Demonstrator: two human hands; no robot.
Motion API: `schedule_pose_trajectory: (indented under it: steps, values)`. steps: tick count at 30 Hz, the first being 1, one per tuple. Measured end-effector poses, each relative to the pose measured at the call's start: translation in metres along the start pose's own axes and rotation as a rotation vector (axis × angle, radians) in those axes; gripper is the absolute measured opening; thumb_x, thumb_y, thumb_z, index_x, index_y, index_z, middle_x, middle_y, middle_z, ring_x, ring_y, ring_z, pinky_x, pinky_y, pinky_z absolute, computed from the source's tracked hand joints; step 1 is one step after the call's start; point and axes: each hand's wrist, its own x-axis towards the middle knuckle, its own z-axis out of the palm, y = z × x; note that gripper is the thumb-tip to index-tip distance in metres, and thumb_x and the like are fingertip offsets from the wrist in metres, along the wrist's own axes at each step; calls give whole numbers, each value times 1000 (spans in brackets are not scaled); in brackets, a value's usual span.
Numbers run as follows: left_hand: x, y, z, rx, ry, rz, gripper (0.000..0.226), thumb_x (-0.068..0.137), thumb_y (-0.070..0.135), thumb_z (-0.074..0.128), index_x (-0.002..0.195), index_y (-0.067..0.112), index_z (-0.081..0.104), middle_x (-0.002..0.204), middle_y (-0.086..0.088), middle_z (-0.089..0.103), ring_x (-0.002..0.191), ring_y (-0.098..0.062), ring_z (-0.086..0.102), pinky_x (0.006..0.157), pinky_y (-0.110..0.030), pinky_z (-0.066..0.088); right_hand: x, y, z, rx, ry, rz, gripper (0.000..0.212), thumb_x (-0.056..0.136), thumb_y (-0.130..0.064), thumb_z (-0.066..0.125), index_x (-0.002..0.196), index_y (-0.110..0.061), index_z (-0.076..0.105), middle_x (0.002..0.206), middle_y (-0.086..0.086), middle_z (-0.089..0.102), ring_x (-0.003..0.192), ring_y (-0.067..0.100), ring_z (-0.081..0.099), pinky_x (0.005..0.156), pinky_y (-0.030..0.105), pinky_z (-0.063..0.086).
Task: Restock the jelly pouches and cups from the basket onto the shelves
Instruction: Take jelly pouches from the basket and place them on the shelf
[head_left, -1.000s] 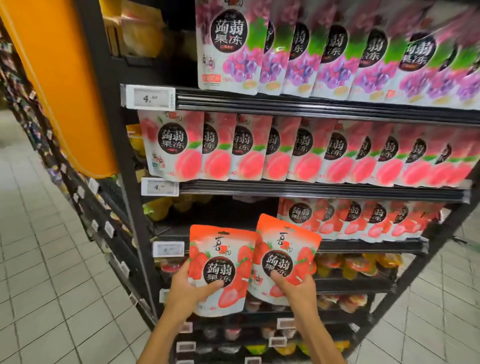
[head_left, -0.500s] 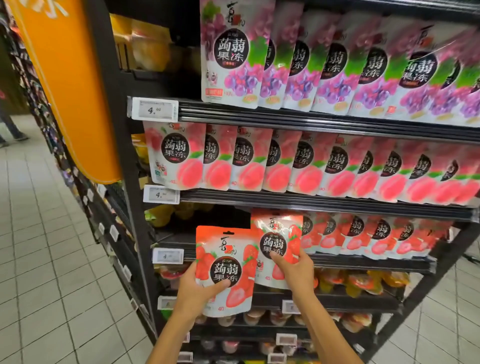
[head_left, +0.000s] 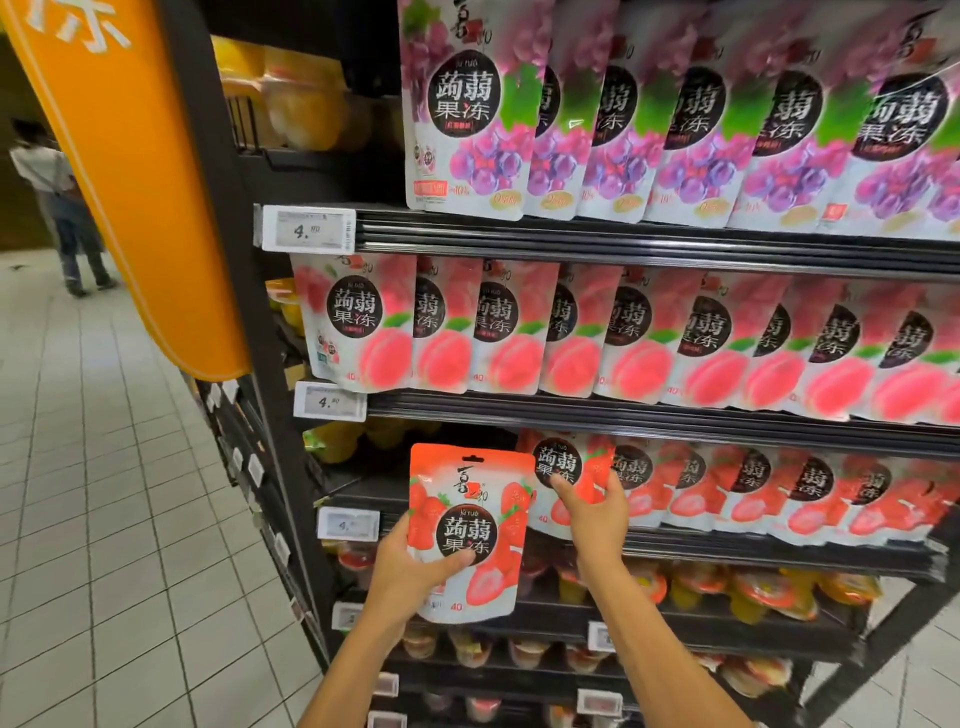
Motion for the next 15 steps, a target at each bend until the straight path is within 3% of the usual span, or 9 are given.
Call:
schedule_pose_trajectory:
  steps: [3,7,11,15]
  values:
    - [5,2,3,2,7,-16,71,47,26,95,111,24,63,99,0,76,90,-19,74,75,-41,61,8,0,5,24,6,2,61,70,-37,85,121,-16,60,116,1,67,112,21,60,98,44,49]
    - [12,2,8,12,24,-36,70,49,24,95,111,24,62,100,-1,76,91,-19,73,79,-45,61,11,9,8,-36,-21,-21,72,69,-39,86,128,-9,57,126,5,63,118,20,57,99,38,47]
    - [19,-1,11,31,24,-44,64,56,17,93,111,25,62,101,-3,75,91,-20,73,78,-45,61,13,14,2,-91,-75,-64,68,67,-43,87,121,-12,61,114,7,69,111,26,63,96,47,51]
    - [24,-6,13,51,29,-49,59,60,12,92,109,26,62,100,-1,76,91,-18,73,76,-41,61,12,17,-4,-236,-102,-174,50,69,-28,87,104,-14,56,92,2,69,88,23,65,76,37,52]
